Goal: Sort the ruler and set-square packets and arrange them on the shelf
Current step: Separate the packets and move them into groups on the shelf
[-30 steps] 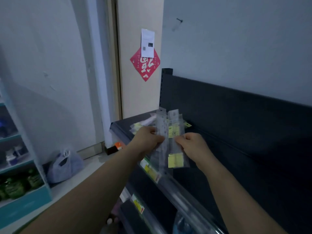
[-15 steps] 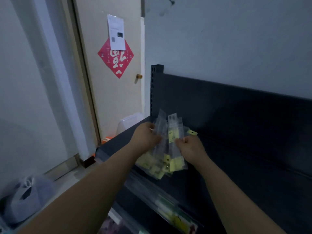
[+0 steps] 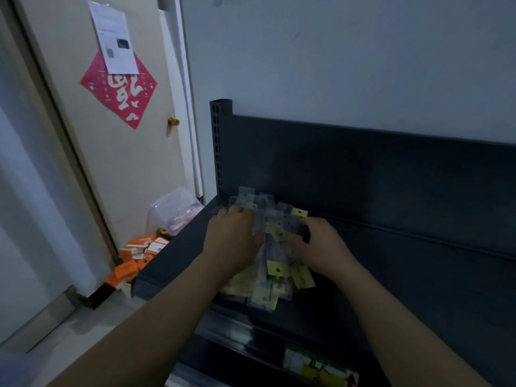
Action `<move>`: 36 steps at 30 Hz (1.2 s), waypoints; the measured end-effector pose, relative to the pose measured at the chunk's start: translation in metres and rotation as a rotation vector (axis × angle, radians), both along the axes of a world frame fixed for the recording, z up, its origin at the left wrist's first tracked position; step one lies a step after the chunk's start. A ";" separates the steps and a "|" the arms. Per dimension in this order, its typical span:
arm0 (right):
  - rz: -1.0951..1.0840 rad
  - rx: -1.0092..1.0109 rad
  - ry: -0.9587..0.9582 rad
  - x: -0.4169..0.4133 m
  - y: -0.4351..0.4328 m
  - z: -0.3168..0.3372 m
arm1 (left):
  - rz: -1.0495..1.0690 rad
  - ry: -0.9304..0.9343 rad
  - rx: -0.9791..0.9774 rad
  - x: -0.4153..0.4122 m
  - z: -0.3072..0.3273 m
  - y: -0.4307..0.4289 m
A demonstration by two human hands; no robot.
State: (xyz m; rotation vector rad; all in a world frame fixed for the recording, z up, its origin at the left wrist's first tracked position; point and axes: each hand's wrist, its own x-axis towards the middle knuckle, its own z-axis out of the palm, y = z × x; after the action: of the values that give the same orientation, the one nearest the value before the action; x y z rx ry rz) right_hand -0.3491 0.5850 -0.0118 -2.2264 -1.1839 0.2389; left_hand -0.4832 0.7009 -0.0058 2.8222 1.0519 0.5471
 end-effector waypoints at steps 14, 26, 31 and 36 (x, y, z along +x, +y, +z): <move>-0.263 0.038 -0.289 0.017 -0.124 0.008 | -0.463 -0.096 -0.041 0.068 0.002 -0.098; -0.541 -0.029 -0.398 0.076 -0.307 0.008 | -0.722 -0.128 -0.050 0.160 0.007 -0.264; -0.611 -0.047 -0.366 0.105 -0.402 0.009 | -0.802 -0.089 -0.070 0.204 0.005 -0.355; -0.696 -0.064 -0.356 0.137 -0.492 0.004 | -0.889 -0.107 -0.096 0.252 0.006 -0.440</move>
State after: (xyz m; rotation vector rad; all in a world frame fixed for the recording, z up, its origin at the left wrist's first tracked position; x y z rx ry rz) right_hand -0.2118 0.0934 -0.0082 -2.6535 -0.4930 -0.4179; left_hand -0.2312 0.2613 0.0004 2.7390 -0.2280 0.4963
